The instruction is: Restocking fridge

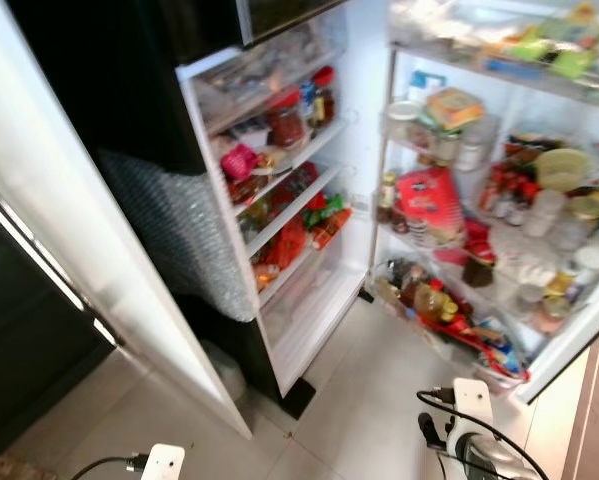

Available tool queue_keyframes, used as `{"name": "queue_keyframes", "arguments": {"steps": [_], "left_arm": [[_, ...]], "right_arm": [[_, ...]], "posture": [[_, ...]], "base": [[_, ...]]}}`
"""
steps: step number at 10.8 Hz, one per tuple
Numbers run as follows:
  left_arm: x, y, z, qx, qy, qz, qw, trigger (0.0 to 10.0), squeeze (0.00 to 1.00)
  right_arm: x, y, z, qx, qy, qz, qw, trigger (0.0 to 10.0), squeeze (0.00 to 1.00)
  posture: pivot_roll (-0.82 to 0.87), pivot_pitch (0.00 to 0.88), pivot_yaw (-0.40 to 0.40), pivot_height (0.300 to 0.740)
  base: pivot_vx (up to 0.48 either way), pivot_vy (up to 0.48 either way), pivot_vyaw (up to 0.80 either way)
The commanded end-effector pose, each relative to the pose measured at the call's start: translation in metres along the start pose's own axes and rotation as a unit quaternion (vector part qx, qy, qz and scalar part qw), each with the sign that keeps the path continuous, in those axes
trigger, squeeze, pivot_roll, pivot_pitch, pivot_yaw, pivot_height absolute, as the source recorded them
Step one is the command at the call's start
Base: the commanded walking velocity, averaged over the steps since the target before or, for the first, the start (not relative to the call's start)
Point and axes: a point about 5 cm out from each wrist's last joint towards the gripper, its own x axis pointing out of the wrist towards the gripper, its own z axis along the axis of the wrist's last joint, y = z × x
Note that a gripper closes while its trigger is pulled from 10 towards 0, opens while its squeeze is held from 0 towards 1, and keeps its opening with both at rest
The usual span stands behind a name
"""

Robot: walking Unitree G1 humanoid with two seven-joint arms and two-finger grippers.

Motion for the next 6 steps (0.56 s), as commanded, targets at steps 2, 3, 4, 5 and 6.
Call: {"name": "queue_keyframes", "arguments": {"steps": [2,3,4,5,6], "left_arm": [[0.000,0.003,-0.001,0.010,0.005,0.001,1.000,10.0,0.00],[0.000,0.003,-0.001,0.010,0.005,0.001,1.000,10.0,0.00],[0.000,0.003,-0.001,0.010,0.004,0.001,1.000,10.0,0.00],[0.000,0.003,-0.001,0.009,0.004,0.002,1.000,10.0,0.00],[0.000,0.003,-0.001,0.010,0.004,0.002,1.000,10.0,0.00]], "right_arm": [[0.000,0.000,0.001,0.013,-0.011,-0.021,1.000,10.0,0.00],[0.000,-0.003,0.003,0.011,-0.023,-0.049,0.998,10.0,0.00],[-0.001,-0.006,0.004,0.008,-0.034,-0.088,0.996,10.0,0.00],[-0.003,-0.011,0.004,0.021,-0.046,-0.159,0.986,10.0,0.00],[-0.004,-0.012,0.003,0.036,-0.049,-0.181,0.982,10.0,0.00]], "posture": [[-0.16,0.000,0.101,0.740],[-0.16,0.000,0.100,0.740],[-0.16,0.000,0.099,0.740],[-0.16,0.000,0.099,0.740],[-0.16,0.000,0.099,0.740]], "base": [[0.000,0.000,0.00],[0.000,0.000,0.00],[0.000,0.000,0.00],[0.000,0.000,0.00],[0.000,0.000,0.00]]}}
